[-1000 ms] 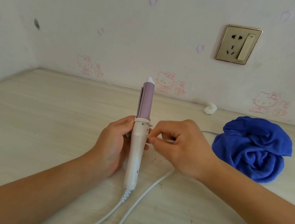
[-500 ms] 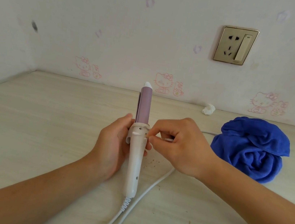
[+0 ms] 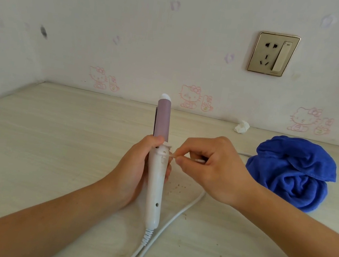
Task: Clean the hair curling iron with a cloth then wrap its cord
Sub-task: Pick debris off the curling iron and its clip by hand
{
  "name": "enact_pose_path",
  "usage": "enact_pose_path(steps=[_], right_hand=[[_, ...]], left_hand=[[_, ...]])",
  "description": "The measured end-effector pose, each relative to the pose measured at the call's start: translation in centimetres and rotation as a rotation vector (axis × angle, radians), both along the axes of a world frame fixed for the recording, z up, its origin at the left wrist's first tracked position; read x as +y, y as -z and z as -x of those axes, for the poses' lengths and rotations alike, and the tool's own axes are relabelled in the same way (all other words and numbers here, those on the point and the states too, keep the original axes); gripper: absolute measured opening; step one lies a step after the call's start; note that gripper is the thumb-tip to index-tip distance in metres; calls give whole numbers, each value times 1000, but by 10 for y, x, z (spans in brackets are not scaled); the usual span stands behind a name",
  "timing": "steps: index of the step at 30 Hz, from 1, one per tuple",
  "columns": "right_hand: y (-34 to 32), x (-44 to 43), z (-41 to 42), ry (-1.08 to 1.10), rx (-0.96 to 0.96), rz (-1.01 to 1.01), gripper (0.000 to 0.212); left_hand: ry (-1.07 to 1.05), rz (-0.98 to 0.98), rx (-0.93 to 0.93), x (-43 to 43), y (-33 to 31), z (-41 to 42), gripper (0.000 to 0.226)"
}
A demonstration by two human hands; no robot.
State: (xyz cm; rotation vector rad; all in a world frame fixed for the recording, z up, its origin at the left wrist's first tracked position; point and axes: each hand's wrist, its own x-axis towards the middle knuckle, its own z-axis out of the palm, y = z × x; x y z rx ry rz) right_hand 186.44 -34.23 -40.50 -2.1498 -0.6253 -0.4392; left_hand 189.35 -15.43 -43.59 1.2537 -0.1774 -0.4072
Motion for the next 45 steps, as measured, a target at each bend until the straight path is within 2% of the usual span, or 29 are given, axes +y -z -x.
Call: enact_pose_path(steps=[4, 9, 14, 21, 30, 36, 40, 43, 45], right_hand=[[2, 2, 0, 10, 6, -33, 14], [4, 3, 2, -17, 11, -44, 15], [5, 3, 3, -52, 24, -91, 12], [8, 2, 4, -92, 67, -86, 14], [11, 5, 9, -119, 21, -146, 13], [11, 7, 5, -33, 19, -85, 19], [8, 10, 9, -126, 79, -27, 25], [6, 6, 7, -42, 57, -51, 25], [5, 5, 8, -63, 80, -29, 24]], left_hand=[[-2, -6, -64, -1, -1, 0, 48], [17, 40, -31, 0, -2, 0, 35], [38, 17, -44, -1, -2, 0, 42], [-8, -21, -43, -1, 2, 1, 40], [-30, -18, -24, -2, 1, 2, 39], [-52, -22, 18, -3, 0, 0, 40], [-71, -2, 27, -3, 2, -1, 34], [-52, -23, 21, -2, 2, -1, 34], [-55, -11, 20, -2, 2, -2, 32]])
